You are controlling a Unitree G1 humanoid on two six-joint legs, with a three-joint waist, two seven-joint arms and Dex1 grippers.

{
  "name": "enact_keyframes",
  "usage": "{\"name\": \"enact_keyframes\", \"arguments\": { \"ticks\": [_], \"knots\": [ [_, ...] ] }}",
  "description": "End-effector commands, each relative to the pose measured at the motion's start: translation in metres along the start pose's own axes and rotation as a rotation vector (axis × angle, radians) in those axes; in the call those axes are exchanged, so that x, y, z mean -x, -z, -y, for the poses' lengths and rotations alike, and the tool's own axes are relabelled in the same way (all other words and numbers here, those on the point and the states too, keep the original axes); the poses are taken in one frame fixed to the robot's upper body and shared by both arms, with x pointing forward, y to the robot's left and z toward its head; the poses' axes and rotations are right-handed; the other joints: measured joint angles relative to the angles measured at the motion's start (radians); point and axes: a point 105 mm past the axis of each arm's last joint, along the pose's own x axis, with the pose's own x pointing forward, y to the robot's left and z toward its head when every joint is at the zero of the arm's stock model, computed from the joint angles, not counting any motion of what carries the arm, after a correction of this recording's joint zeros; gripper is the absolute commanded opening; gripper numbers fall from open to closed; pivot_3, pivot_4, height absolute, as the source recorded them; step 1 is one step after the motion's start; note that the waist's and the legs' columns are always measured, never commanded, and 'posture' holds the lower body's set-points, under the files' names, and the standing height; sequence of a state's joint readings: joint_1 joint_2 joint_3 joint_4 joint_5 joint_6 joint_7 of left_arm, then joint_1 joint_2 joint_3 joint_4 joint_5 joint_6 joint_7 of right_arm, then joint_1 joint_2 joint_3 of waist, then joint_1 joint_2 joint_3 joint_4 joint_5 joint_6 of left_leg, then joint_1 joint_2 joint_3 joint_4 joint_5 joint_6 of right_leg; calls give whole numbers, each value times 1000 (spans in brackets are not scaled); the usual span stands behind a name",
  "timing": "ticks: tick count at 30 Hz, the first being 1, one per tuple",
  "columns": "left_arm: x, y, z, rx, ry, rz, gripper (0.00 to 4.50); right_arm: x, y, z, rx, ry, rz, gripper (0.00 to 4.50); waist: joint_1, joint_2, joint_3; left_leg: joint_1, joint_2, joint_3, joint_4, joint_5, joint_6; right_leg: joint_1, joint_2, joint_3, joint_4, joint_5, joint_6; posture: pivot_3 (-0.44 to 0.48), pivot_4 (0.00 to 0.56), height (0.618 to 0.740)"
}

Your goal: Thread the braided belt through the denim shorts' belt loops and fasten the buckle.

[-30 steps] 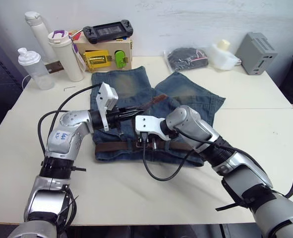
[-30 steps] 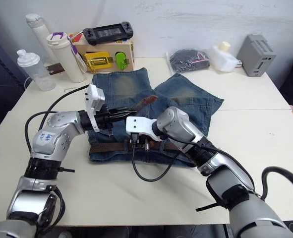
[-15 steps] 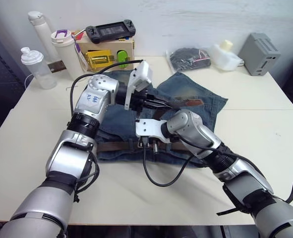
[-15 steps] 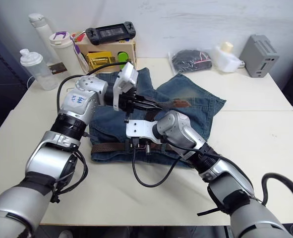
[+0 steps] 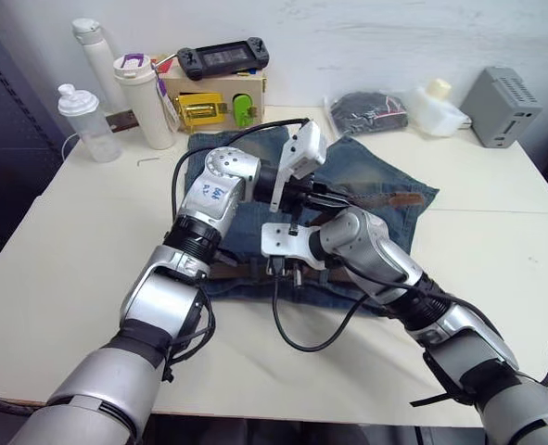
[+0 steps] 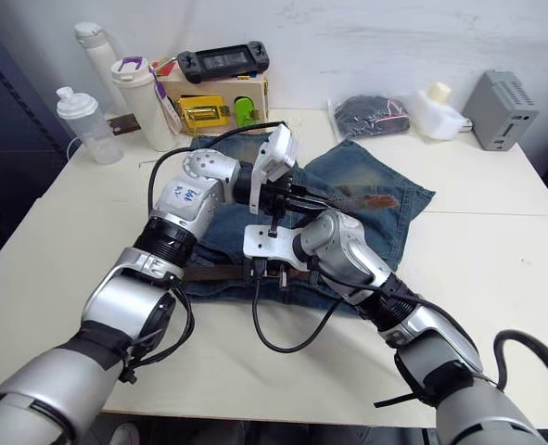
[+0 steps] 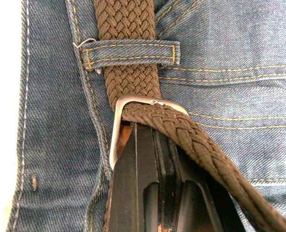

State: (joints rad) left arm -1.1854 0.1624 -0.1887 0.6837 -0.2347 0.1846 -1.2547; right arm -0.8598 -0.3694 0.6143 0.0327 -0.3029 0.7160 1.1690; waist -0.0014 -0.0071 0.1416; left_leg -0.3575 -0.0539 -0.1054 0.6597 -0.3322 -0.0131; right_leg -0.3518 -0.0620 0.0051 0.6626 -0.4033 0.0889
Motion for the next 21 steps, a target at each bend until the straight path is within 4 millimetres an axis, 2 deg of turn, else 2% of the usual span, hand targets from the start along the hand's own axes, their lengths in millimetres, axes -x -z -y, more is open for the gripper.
{"name": "enact_keyframes", "arguments": {
  "ticks": [1,4,7,10,12,14,17,21],
  "knots": [
    [-16,-111,13,-326,-1,349,0,-59,56,-88,-186,-358,-159,81,1,0,0,0,0,0,0,0,0,0,0,0,0,0,0,0,150,740],
    [10,-85,0,-263,-143,316,0,-54,42,-73,-211,-278,-75,81,0,0,0,0,0,0,0,0,0,0,0,0,0,0,0,0,150,740],
    [40,-58,0,-215,-254,265,0,-42,29,-54,-224,-156,17,81,-3,0,0,0,0,0,0,0,0,0,0,0,0,0,0,0,150,740],
    [80,-25,11,-175,-382,163,0,-17,8,-30,-265,4,172,81,-12,1,0,0,1,1,-1,0,0,-3,1,0,0,0,0,0,150,740],
    [111,4,25,-157,-488,35,0,9,-8,-15,-327,111,308,81,-29,2,2,-2,1,0,-3,0,0,-8,1,1,2,0,0,0,150,740],
    [128,19,38,-137,-548,-42,0,28,-15,-10,-373,163,388,81,-30,3,7,-3,1,0,-6,0,0,-10,1,1,3,0,0,0,150,740],
    [142,33,53,-114,-597,-112,0,50,-23,-8,-405,203,482,81,-27,3,9,-18,0,0,2,0,-1,-24,1,1,13,0,0,0,150,740],
    [145,40,67,-94,-620,-147,0,79,-35,-9,-486,211,619,81,-21,4,10,-19,-2,-3,1,0,0,-23,-1,1,11,0,0,0,150,740]
  ]
}}
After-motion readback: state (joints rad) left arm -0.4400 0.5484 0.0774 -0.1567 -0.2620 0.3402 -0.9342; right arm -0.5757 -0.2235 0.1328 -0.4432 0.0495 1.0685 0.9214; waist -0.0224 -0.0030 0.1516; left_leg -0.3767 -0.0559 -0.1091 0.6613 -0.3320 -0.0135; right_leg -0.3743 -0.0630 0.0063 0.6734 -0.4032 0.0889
